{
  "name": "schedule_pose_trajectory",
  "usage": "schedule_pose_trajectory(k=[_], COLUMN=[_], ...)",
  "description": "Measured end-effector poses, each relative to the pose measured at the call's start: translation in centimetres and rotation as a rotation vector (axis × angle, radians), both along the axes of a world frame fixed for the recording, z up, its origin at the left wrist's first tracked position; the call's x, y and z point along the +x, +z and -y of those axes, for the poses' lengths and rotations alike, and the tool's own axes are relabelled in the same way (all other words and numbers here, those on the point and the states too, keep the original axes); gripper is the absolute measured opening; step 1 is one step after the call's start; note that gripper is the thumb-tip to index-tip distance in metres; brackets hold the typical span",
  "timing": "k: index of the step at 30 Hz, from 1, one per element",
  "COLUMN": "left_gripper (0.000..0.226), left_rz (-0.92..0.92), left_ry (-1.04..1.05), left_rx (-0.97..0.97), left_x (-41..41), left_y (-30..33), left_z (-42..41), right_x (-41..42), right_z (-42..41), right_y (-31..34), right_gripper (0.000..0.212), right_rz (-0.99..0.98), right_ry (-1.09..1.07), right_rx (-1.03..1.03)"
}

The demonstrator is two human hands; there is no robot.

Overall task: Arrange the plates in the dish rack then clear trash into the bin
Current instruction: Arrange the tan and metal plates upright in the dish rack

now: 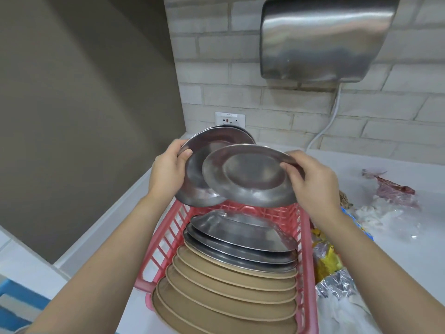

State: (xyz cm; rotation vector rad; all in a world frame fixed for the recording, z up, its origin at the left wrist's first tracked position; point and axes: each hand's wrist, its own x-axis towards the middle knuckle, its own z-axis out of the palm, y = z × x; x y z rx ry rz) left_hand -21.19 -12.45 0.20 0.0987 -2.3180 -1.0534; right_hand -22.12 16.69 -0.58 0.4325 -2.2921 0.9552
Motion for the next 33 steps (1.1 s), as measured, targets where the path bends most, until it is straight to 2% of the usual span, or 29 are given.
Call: schedule_pose_trajectory(k=[9,15,18,25,33], left_gripper=[0.021,0.021,0.021,0.020,0.019], left_rz=[-0.047,-0.047,-0.053,-0.061,-0.089], left_ry=[0.026,0.032,0.026,0.022,0.019], left_rx=[0.001,0.015,0.012,0.025,0.073], left_x=[0.4,0.8,0.8,0.6,0.4], left_y=[0.5,0.3,0.3,0.4,0.3], left_z=[0.2,0.1,0.1,0.3,0.0], right_x=[1.4,2.6,3.1,4.1,5.5], right_z=[0.3,0.5,0.1,-1.5,-2.5], right_y=[-4.3,-5.5,-5.3,-5.3,-5.0], right_gripper=[0.014,0.024,0.023,0.051,0.049], right_rz=[-0.085,-0.096,-0.042,0.209,0.470], right_ry=[0.009,0.091,0.179,0.340,0.482], right_rx=[0.020,0.043,0.050,0.266,0.264])
